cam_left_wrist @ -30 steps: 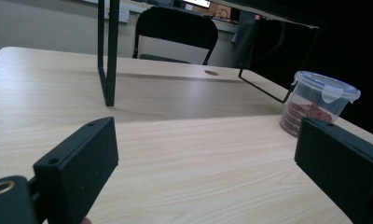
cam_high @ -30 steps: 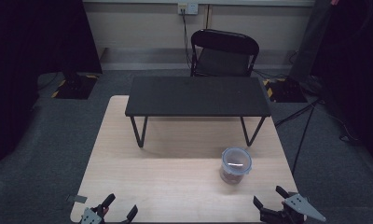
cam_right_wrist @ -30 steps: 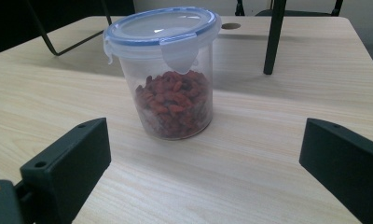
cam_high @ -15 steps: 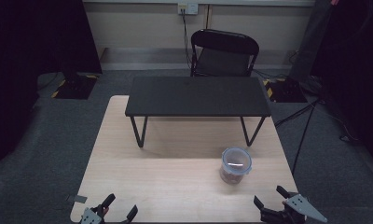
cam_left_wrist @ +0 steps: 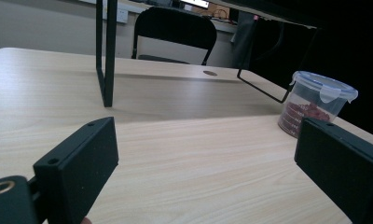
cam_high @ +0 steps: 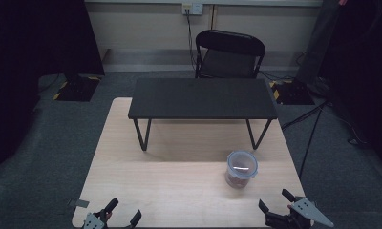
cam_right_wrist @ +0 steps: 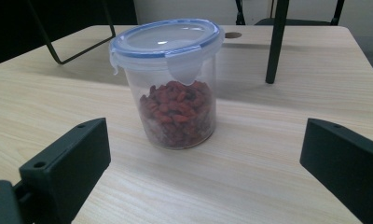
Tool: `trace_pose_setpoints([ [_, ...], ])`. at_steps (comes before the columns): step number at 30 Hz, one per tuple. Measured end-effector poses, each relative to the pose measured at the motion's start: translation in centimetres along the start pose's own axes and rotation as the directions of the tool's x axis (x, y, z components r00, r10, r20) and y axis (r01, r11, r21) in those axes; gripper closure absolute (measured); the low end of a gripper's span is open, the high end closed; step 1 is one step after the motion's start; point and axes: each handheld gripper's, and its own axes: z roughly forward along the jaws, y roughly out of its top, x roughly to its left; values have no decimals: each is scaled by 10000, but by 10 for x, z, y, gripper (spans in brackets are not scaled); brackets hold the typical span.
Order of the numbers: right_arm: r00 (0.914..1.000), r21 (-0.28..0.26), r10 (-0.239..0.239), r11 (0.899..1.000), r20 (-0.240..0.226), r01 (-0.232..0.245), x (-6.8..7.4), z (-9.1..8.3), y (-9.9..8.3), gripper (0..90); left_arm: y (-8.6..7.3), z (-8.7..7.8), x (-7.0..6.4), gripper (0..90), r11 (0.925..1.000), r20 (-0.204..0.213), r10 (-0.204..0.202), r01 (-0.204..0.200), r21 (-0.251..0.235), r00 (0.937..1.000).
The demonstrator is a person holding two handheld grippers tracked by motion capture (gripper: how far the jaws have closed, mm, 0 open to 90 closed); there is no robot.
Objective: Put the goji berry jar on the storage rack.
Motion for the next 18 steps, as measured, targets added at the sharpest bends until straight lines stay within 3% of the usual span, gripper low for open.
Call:
trace_pose_setpoints([
  [18, 9995, 294, -285, 9992, -112, 289, 3, 34, 6, 0, 0, 0, -1, 53, 10000, -39, 27, -27, 5, 10000],
])
